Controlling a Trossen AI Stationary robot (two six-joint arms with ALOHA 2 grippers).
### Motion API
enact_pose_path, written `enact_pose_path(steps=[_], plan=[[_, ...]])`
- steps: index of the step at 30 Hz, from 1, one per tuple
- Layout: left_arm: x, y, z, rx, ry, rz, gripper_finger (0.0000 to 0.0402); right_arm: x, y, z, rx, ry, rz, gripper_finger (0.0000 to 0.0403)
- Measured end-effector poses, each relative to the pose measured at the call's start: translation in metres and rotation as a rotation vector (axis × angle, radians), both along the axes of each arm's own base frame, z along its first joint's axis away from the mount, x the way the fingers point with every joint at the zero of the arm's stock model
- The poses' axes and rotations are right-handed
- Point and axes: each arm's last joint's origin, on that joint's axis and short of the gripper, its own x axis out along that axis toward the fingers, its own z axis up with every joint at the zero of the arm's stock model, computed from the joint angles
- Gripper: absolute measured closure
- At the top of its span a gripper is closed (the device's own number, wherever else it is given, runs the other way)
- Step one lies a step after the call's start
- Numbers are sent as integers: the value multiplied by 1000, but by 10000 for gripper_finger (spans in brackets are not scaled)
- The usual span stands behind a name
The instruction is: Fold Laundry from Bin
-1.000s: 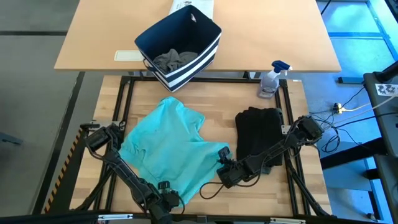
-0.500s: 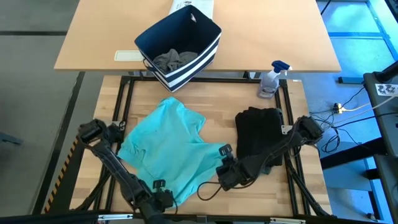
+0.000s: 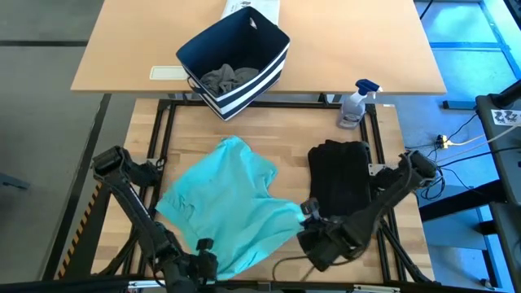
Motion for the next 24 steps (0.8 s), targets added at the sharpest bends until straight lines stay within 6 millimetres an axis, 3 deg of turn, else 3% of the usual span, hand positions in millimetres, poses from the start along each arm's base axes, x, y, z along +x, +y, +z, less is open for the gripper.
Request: enact_pose_path(steps=[5,12,17,24], plan=[[4,-9,19,-40,-111,-107,395,-19,13,22,50,-78,17,402],[2,-22,72,12,-277,-167,395,-25,19,47,-16,-179,39,402],[-14,-18,93,137,-250,-65,396,-15,2,61,-134,-232,-2,403],[-48,3,80,243,-7,225,396,19,-46,63,-209,-207,-125,403]])
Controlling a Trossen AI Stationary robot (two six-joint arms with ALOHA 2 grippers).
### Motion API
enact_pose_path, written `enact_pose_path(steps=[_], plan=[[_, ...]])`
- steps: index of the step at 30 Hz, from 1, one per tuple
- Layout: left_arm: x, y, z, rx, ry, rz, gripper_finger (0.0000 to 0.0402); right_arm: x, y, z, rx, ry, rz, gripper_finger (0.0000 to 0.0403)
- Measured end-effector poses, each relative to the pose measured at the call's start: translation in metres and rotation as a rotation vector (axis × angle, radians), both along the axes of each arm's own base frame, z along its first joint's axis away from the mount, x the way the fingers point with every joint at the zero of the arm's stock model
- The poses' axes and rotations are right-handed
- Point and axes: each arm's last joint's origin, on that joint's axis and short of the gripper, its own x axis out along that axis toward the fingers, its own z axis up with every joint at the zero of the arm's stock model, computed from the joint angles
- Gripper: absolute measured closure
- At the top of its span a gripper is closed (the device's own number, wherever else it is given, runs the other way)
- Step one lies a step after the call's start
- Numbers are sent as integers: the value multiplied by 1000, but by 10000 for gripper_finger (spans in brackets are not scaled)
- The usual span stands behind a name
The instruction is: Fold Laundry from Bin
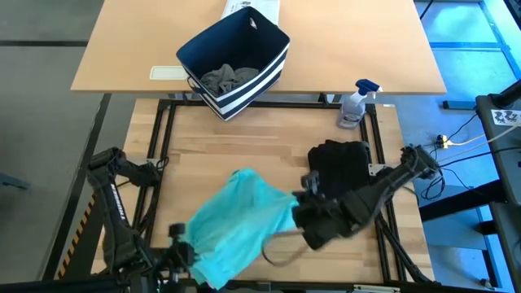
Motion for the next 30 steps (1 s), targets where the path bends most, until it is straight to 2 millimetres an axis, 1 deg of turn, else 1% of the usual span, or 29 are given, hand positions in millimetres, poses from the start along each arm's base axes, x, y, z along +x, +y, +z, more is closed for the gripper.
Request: enact_pose_path(steps=[6,10,14,18,21,25,30], plan=[[-26,10,-5,-7,92,243,396,33,-48,2,-6,-19,-89,403],[-37,14,-16,-16,196,354,396,57,-75,0,111,-28,-47,403],[-43,17,-32,-17,323,426,396,77,-98,-11,222,-77,26,403],[-44,24,-52,20,399,495,396,84,-117,-29,277,-77,24,403],[-45,28,-65,51,418,509,386,86,-129,-44,303,-62,11,403],[-41,28,-76,21,444,516,371,85,-135,-66,355,-41,25,403],[-36,21,-80,-51,448,431,366,85,-134,-82,372,-64,42,398]])
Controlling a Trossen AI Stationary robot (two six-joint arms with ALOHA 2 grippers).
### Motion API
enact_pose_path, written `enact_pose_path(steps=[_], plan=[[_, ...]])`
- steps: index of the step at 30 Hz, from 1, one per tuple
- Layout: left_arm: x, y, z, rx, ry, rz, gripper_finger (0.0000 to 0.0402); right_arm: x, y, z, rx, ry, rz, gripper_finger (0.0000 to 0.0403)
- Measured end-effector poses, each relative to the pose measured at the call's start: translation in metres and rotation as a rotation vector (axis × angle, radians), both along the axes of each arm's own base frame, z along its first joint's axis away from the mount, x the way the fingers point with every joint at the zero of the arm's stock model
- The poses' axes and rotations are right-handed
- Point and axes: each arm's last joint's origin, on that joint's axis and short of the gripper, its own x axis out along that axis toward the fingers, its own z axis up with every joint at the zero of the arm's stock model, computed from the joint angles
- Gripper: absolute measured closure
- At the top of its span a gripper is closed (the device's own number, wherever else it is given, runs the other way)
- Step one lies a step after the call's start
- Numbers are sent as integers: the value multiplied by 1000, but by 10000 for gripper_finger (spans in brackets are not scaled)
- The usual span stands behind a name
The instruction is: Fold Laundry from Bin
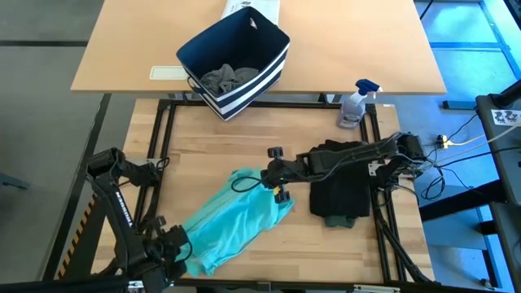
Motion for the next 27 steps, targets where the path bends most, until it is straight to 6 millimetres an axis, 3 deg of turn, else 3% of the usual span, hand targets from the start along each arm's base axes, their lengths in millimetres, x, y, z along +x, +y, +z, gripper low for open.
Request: enact_pose_path(steps=[5,10,17,27], plan=[[-2,-1,0,-10,36,-20,364,0,-1,-2,-8,-4,18,358],[-4,4,0,14,103,-13,360,0,-1,-2,-29,-6,6,279],[-4,6,0,41,130,-84,298,0,-2,-1,-51,-13,-12,187],[0,23,3,164,194,-54,183,0,8,-1,-32,-13,47,184]])
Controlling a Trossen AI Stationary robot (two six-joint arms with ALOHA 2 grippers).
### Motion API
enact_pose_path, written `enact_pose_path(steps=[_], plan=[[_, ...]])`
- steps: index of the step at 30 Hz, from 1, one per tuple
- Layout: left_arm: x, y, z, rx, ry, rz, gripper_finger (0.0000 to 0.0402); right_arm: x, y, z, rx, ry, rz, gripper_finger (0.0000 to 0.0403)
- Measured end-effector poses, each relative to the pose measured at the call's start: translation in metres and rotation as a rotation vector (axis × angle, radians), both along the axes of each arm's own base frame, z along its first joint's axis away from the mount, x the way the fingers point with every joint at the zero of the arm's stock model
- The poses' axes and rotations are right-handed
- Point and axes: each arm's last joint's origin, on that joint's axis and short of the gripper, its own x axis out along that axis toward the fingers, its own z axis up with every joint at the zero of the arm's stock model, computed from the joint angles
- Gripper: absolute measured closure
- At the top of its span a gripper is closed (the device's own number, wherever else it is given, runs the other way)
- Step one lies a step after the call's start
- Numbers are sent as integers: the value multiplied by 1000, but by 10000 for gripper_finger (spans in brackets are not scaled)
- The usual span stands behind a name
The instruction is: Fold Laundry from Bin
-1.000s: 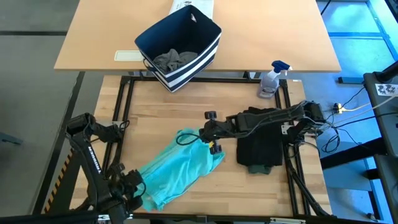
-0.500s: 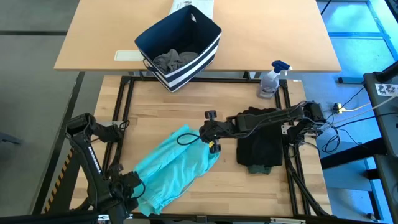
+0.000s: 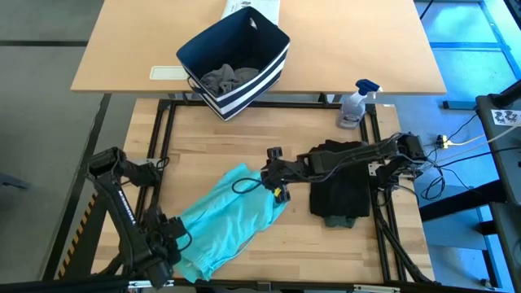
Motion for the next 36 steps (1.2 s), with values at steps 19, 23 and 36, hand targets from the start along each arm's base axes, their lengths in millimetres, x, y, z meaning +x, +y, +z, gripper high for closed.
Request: enact_pose_path(steps=[19,23,36], plan=[[41,-6,-5,-91,-247,-196,189,31,25,-56,188,46,306,321],[39,-2,-26,-32,-174,-213,210,42,11,-75,186,49,268,392],[26,28,-52,86,32,-69,235,66,-76,-97,138,-105,-73,382]])
